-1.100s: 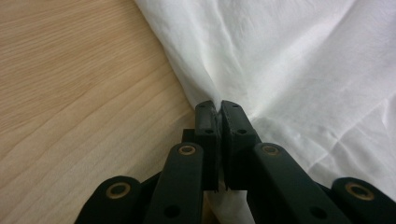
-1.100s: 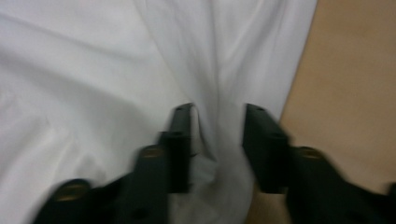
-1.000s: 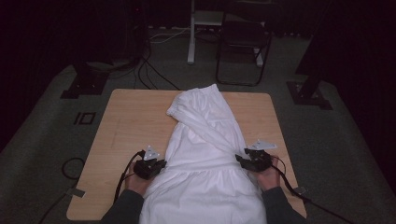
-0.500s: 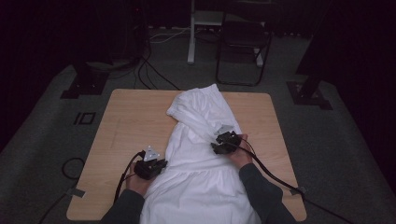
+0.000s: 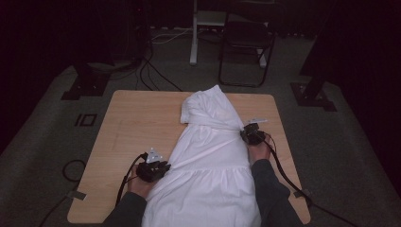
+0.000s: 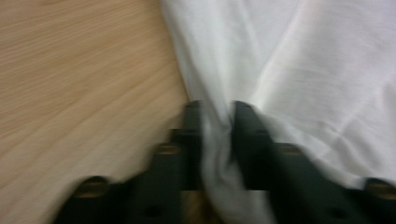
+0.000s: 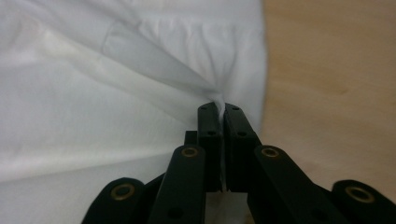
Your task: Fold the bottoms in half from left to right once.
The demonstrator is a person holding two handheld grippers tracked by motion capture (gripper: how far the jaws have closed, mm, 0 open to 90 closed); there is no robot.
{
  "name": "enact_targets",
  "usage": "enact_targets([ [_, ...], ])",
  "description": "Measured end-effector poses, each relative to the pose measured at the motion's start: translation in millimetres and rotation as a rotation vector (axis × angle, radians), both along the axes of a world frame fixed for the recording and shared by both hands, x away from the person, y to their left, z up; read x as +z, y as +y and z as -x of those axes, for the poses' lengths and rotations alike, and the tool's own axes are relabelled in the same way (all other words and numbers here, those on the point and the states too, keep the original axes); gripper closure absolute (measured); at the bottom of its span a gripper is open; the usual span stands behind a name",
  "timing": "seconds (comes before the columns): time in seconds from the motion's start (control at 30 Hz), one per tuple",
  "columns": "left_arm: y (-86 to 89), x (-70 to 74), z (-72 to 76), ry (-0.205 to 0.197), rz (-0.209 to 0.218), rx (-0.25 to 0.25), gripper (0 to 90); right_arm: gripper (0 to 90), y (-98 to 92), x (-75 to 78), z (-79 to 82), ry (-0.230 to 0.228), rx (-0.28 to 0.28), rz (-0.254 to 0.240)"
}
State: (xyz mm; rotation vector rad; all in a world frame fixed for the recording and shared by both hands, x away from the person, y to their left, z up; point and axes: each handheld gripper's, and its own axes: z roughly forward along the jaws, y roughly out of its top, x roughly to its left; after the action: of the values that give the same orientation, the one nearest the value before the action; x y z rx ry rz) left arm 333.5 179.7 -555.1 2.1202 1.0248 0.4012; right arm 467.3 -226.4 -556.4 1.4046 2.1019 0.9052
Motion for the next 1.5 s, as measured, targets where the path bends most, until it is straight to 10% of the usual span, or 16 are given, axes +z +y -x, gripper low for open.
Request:
enact_targets([
  [0.3, -32.2, 35.3, -72.9, -0.024, 0.075, 0.021, 42.1, 82.9, -5.1, -0.2, -2.4, 0.027, -0.01, -0.058],
  [0.5, -65.8, 8.3, -110.6, 0.043, -0.075, 0.03, 43.1, 82.8, -7.5, -1.9, -1.5, 0.02, -0.004, -0.077],
  [0.67, -55.6, 5.1, -97.3, 0.018, -0.064, -0.009, 87.2, 82.8, -7.4, -2.5, 4.9, 0.02, 0.006, -0.084],
  [1.13, -19.6, -4.7, 8.6, -0.009, -0.012, -0.036, 87.9, 87.8, 9.0, -7.1, 105.5, 0.031, 0.186, -0.087],
  [1.3, -23.4, -5.8, 10.1, -0.021, -0.011, -0.036, 87.8, 74.2, 9.2, -3.5, 119.8, 0.076, 0.22, -0.096],
  [1.5, -25.1, -6.7, 8.6, -0.032, -0.008, -0.036, 87.8, 49.7, 16.8, 27.6, 112.6, -0.075, 0.251, -0.095],
])
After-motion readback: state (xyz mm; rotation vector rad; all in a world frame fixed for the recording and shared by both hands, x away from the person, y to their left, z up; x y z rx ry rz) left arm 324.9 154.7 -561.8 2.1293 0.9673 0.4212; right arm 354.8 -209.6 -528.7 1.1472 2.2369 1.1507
